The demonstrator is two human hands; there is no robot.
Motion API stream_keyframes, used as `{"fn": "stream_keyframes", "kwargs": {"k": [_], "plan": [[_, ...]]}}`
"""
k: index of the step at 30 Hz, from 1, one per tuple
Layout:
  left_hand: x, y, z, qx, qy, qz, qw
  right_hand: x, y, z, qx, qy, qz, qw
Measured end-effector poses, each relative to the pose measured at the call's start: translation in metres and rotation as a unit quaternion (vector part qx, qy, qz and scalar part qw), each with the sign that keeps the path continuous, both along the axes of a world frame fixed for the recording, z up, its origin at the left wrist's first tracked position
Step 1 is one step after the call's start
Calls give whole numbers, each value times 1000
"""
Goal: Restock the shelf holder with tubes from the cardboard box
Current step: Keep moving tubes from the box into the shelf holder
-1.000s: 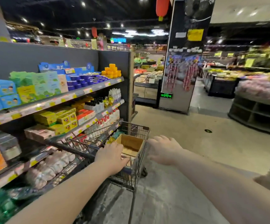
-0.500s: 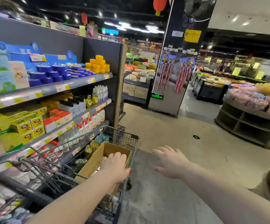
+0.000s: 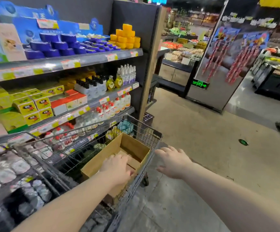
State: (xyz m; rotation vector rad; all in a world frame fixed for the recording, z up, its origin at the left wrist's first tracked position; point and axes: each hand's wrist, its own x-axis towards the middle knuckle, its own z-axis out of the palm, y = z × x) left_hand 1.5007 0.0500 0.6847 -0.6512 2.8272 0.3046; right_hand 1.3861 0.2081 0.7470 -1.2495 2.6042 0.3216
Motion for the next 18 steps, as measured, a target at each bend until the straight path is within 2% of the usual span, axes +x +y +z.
{"fn": "stream_keyframes", "kwargs": {"k": [9,18], "plan": [[-47,27,-27,16,-69,143,987,-125,-6,-27,32,-27,118,992],[-51,-2,-53,44,-110,266,957,-153,-89,-74,61,-95,219,969]]}}
